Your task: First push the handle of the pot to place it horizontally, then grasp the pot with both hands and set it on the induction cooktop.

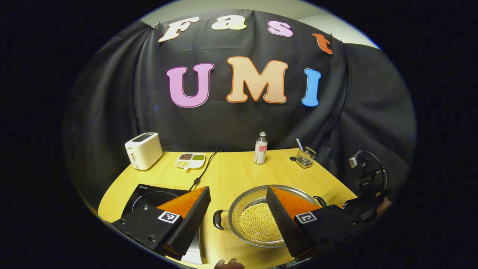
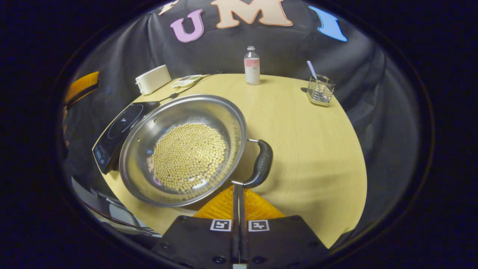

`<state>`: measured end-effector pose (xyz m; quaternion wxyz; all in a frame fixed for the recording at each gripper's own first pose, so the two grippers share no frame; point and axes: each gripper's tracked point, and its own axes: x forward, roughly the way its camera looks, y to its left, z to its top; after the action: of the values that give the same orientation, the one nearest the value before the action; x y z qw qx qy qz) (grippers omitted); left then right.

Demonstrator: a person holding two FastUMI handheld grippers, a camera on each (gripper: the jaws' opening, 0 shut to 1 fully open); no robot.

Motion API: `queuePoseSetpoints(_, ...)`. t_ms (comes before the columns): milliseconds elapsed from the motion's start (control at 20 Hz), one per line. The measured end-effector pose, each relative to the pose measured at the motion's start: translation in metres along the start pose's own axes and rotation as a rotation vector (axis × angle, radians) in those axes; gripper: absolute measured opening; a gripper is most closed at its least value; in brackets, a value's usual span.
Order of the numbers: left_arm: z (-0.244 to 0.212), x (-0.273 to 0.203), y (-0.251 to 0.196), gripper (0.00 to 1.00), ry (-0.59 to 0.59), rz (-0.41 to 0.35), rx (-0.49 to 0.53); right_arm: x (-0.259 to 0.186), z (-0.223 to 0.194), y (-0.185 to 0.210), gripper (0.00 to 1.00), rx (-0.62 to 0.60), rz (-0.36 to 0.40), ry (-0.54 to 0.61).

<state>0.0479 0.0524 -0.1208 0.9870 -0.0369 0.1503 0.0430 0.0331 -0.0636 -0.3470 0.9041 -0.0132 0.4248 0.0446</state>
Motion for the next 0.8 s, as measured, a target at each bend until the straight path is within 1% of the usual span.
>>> queuePoseSetpoints(100,-0.003,0.001,0.002,0.97,0.008,0.003,-0.004,0.001,0.001,-0.001,0.02,0.001,0.0,0.002)
queuePoseSetpoints(150,-0.004,0.001,0.003,0.94,0.01,0.005,-0.007,0.001,0.001,0.0,0.02,0.005,0.0,0.003)
queuePoseSetpoints(200,-0.005,0.002,0.004,0.97,0.014,0.004,-0.011,0.0,0.0,-0.001,0.02,0.006,-0.004,0.001)
queuePoseSetpoints(450,-0.016,0.008,0.004,0.97,0.046,-0.001,-0.025,-0.012,0.001,-0.005,0.01,-0.023,-0.043,-0.019)
queuePoseSetpoints(500,-0.018,0.01,0.004,0.97,0.052,-0.002,-0.021,-0.016,0.004,-0.006,0.03,-0.023,-0.048,-0.024)
queuePoseSetpoints(600,-0.023,0.014,0.003,0.97,0.065,-0.006,-0.009,-0.022,0.008,-0.011,0.04,0.001,-0.052,-0.029)
queuePoseSetpoints(700,-0.028,0.019,0.002,0.97,0.075,-0.009,-0.004,-0.027,0.015,-0.018,0.02,0.039,-0.068,-0.043)
queuePoseSetpoints(750,-0.032,0.021,0.002,0.97,0.085,-0.008,-0.005,-0.029,0.02,-0.018,0.04,0.064,-0.062,-0.051)
queuePoseSetpoints(800,-0.035,0.023,0.003,0.97,0.096,-0.007,-0.007,-0.03,0.025,-0.022,0.19,0.083,-0.068,-0.067)
